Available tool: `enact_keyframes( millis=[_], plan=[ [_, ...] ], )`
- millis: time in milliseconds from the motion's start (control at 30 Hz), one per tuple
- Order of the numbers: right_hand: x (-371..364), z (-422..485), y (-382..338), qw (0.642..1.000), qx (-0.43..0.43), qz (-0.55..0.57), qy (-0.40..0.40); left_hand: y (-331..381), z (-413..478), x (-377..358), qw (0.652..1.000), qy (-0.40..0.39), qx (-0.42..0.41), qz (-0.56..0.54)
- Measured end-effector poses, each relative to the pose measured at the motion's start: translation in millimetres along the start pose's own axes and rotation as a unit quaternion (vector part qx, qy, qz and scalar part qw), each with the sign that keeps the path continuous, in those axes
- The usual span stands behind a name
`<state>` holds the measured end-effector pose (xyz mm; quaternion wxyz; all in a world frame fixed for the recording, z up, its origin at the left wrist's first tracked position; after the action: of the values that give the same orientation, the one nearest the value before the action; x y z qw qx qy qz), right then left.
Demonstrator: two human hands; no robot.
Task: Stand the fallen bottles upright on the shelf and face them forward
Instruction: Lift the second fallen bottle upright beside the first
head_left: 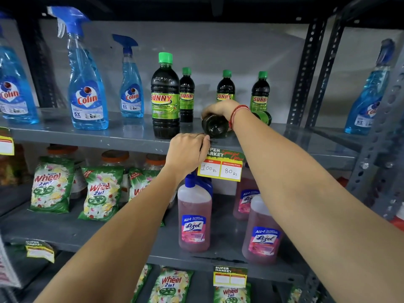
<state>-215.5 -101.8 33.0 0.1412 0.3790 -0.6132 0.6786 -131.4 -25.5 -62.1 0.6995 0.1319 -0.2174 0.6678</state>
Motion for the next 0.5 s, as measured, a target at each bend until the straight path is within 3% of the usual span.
enact_keyframes(
  millis=[100, 267, 500],
  plan=[
    [-2, 3, 17, 0.989, -0.014, 0.145, 0.025, 0, -1, 1, 1.0, 0.005, 0.002, -0.004],
    [5, 19, 17, 0.949, 0.088, 0.273, 0.133, -1, 0, -2, 1.0, 0.005, 0.003, -0.007],
    [4, 15, 23, 0.948, 0.166, 0.186, 0.199, -2, -1, -3, 1.0, 0.011, 0.011, -0.011]
  ],
)
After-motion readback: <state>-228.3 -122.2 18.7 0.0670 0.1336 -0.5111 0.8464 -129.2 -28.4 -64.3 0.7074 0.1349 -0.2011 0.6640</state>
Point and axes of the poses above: each hand's wrist, its own z-axis towards the middle knuckle, its own x-axis out of the back of the hand, y = z × x, the point moved 3 cm from there along z, towards the middle knuckle, and after that the axes turned 3 degrees about -y, right-handed, at the moved point
